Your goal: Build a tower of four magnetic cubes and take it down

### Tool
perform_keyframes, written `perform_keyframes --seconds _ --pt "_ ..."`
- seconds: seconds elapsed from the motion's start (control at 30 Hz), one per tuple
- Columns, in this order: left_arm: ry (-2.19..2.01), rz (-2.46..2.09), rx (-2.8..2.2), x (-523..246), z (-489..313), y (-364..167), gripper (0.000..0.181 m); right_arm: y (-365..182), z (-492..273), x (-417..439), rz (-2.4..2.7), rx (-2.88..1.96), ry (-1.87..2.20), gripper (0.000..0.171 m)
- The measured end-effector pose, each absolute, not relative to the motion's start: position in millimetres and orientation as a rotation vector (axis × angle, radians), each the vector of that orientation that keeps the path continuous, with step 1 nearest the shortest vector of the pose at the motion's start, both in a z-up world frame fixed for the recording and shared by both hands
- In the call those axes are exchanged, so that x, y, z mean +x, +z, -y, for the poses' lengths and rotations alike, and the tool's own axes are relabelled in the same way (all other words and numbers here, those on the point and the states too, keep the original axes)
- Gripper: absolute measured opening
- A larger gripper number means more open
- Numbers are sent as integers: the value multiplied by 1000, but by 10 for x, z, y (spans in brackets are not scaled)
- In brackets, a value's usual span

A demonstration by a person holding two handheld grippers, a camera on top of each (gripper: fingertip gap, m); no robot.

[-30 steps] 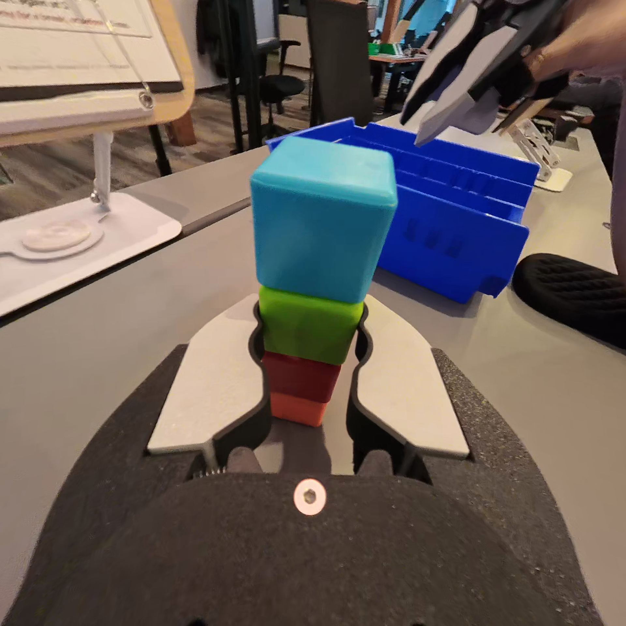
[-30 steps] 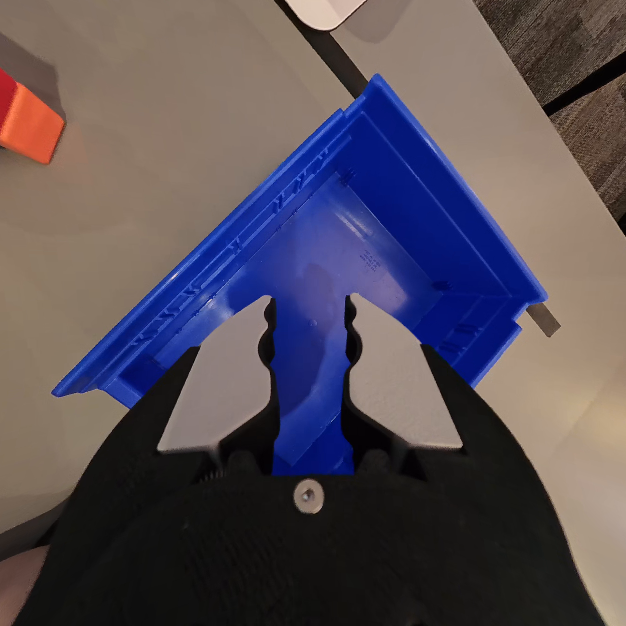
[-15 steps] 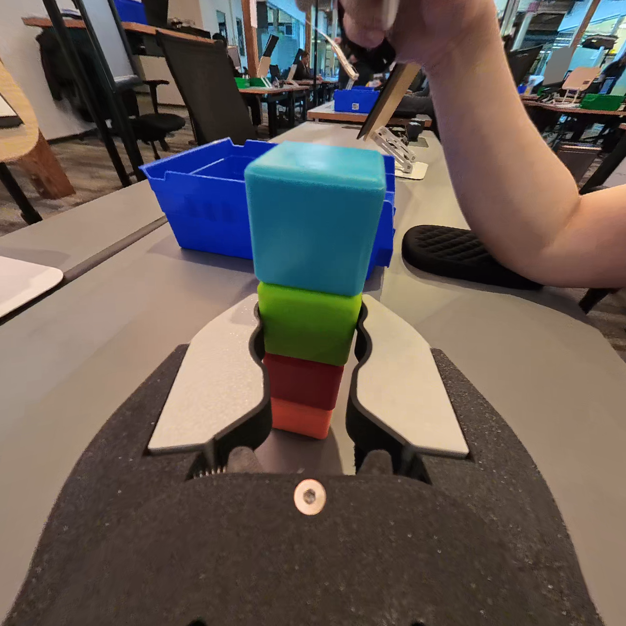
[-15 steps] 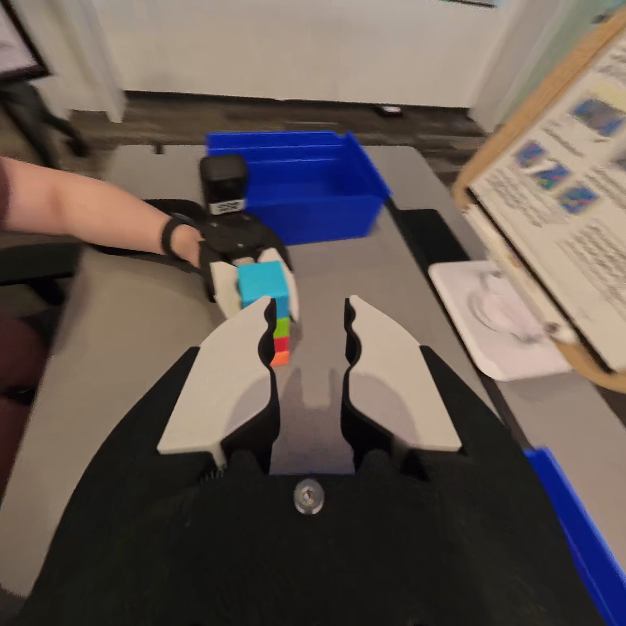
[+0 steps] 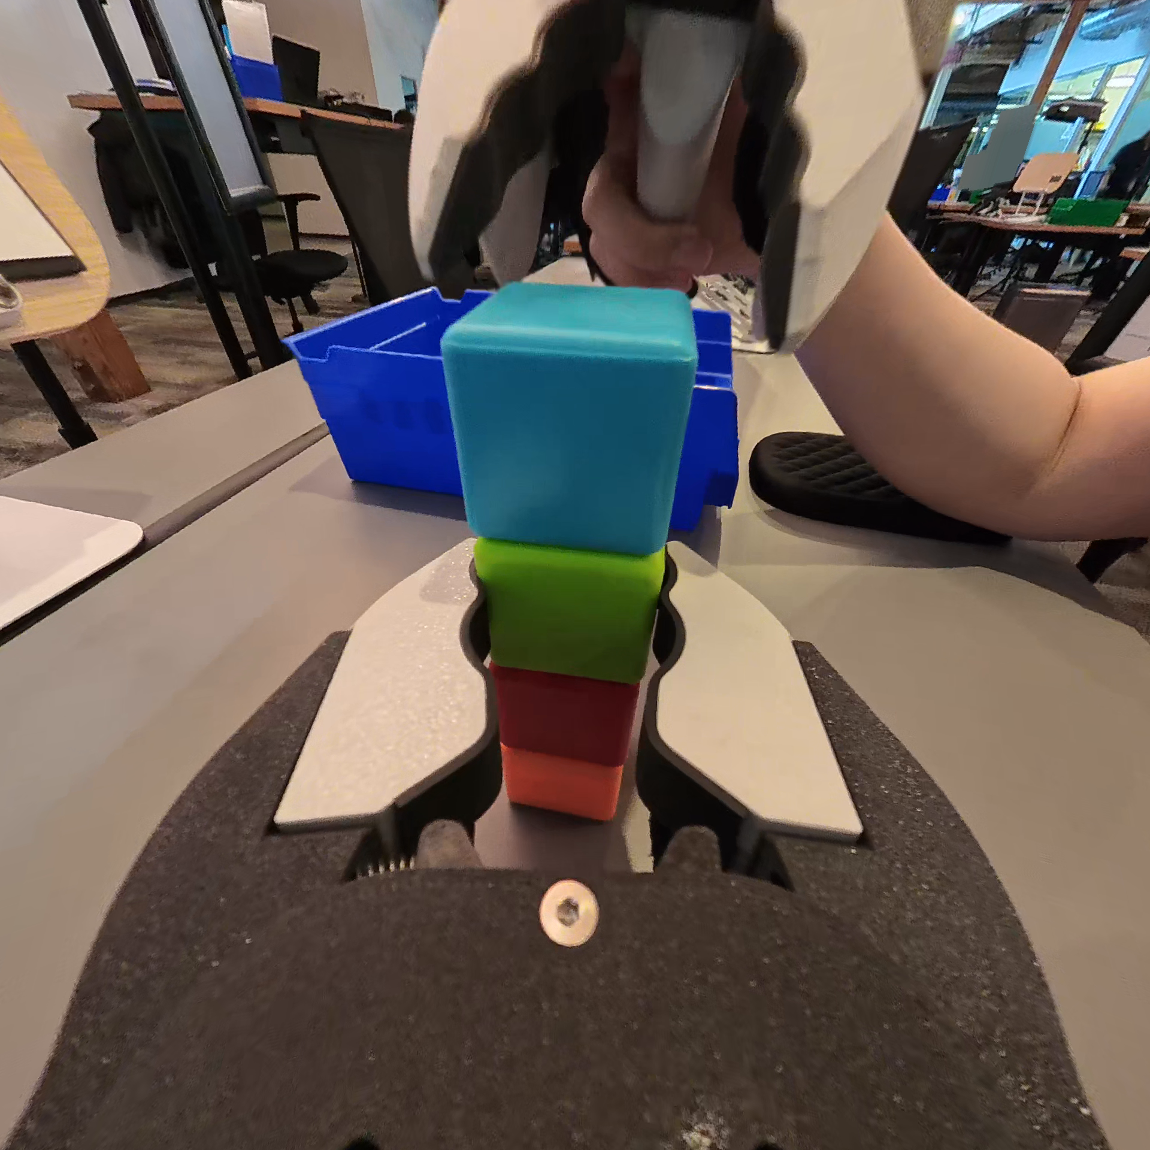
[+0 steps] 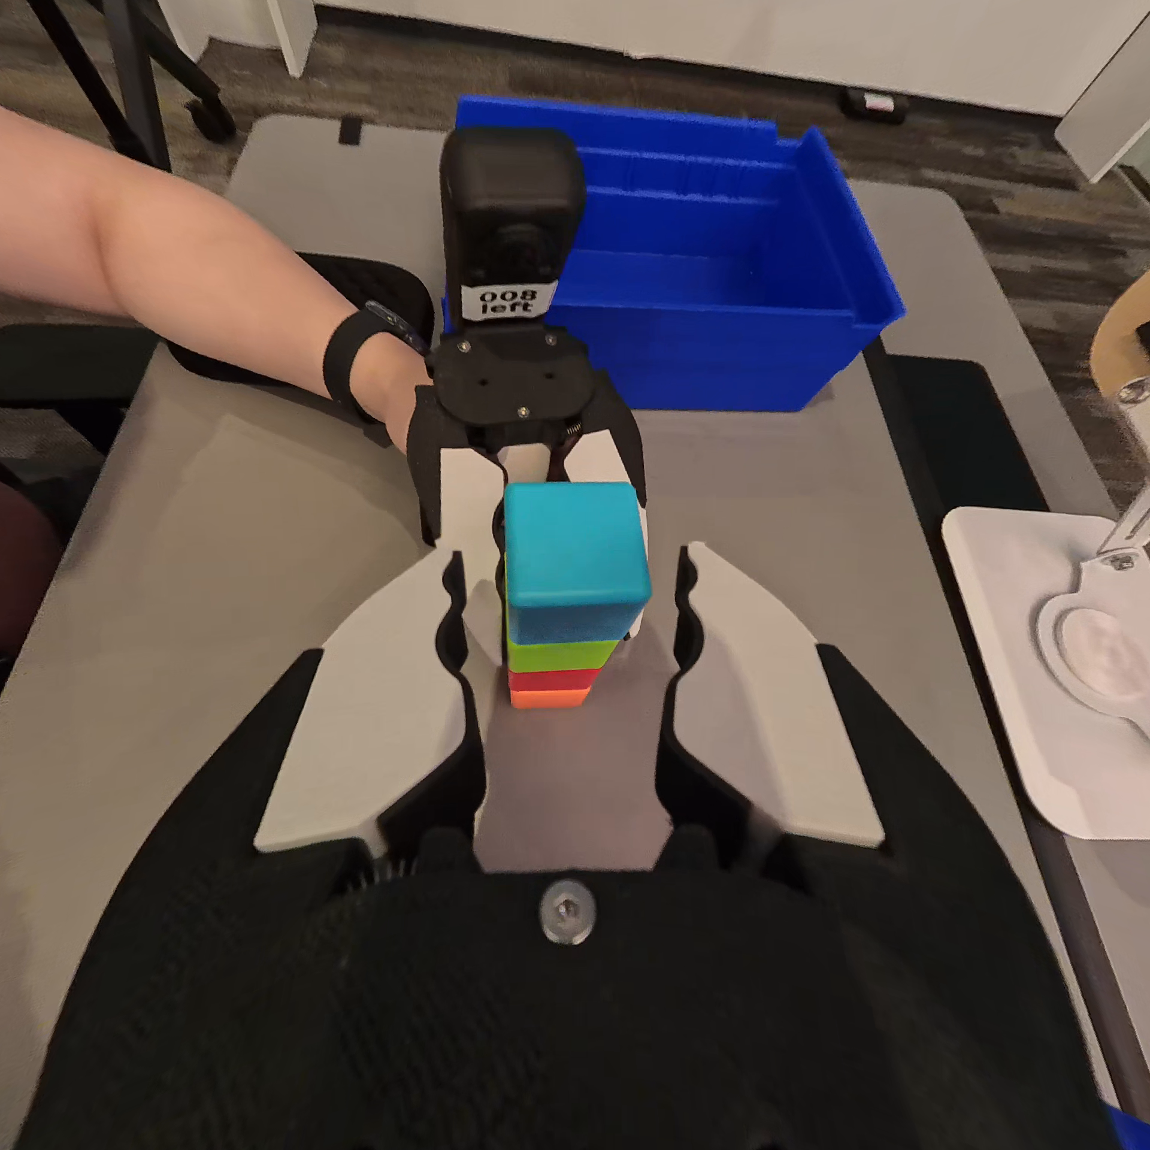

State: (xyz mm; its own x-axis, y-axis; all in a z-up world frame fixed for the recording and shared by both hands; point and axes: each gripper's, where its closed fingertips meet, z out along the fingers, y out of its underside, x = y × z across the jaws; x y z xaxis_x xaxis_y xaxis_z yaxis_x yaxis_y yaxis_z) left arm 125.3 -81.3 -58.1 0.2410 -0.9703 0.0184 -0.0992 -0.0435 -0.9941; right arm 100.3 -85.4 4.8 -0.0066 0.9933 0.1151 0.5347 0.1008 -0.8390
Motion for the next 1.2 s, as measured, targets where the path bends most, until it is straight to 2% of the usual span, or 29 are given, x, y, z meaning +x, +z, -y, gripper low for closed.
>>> perform_keyframes --seconds 0.27,0.37,0.83,1.2 --pt "-996 -1082 -1368 1294 822 -574 50 -105 806 954 1646 -1572 815 61" --pt "-995 -1083 -1371 1293 822 -574 50 -147 833 965 1682 -1566 811 50" --pt "-969 -1088 -1384 1293 813 -574 49 -141 841 972 1711 -1597 686 50" --pt "-968 -1103 -1386 1316 817 -580 50 -110 818 994 1641 -1673 851 50"
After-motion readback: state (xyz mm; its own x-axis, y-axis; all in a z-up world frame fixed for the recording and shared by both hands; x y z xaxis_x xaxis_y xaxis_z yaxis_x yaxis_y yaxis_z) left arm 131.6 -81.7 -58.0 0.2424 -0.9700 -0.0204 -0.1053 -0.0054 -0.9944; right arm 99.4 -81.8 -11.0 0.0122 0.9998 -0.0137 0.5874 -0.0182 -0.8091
